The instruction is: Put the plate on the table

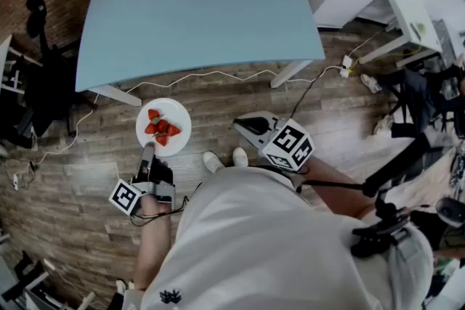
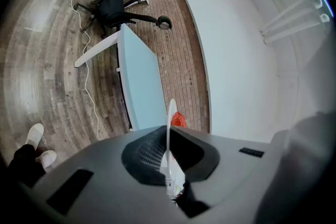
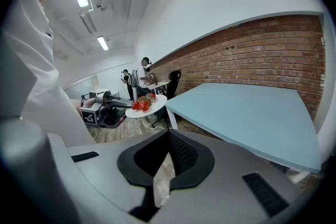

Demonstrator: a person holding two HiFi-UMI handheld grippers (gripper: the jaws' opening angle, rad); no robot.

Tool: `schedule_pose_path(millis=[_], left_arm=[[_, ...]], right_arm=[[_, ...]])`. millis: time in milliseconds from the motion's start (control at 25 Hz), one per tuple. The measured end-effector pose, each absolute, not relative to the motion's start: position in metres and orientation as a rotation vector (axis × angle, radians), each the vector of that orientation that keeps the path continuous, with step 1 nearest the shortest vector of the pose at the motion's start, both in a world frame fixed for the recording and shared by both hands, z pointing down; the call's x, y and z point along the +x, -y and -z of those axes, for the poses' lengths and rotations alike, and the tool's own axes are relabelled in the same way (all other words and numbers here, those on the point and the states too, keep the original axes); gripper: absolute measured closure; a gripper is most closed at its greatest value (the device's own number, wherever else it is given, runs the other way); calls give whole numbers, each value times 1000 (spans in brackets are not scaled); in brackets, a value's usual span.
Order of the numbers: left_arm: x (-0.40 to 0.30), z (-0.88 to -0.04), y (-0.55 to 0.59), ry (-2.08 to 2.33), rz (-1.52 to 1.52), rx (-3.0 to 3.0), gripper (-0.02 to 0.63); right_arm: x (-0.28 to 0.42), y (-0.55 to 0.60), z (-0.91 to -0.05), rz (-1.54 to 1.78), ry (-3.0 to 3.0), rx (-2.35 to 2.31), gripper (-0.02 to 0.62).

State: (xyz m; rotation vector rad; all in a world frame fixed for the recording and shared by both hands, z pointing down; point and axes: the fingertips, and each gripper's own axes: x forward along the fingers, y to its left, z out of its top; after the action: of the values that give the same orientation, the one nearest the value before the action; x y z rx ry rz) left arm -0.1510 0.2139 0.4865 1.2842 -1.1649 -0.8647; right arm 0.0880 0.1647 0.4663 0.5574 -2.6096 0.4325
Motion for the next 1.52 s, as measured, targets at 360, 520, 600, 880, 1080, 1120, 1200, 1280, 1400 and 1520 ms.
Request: schedule_pose_path(millis=[360,520,600,880,1080,1120,1200,1280,1400,1520], left_arm=[[-154,-488,-232,1225,856,1256,595],[-154,-489,-230,1215,847,1270,595],[-155,-491,-230,1214,845,1277,595],[-163,-500,-226,1218,805,1314,595],[-169,-504,-220,1221,796,1306,595],[-168,-504,-225,1223,793,1321,595],[-161,-503,-224,1200,785,1365,595],[-150,-501,-206,1157,780,1393,595],[-148,-499,-185,1173,782,1369,595],[-154,-499,-162,1208,781,1349,595]], right_arm=[[86,-169,-464,-437,2614,484,589],[86,-166,-464,-430,2609,496,589],[86,-167,-466,-429,2606,502,589],[79,-165,-478,-460,2583,532,588],[75,-158,-479,-467,2577,548,588],[76,-163,-477,-459,2581,548,588],[85,-169,-474,-455,2578,579,588],[96,-163,-471,-464,2564,628,588],[95,-136,-472,-483,2570,621,588],[87,-105,-477,-506,2599,590,588]])
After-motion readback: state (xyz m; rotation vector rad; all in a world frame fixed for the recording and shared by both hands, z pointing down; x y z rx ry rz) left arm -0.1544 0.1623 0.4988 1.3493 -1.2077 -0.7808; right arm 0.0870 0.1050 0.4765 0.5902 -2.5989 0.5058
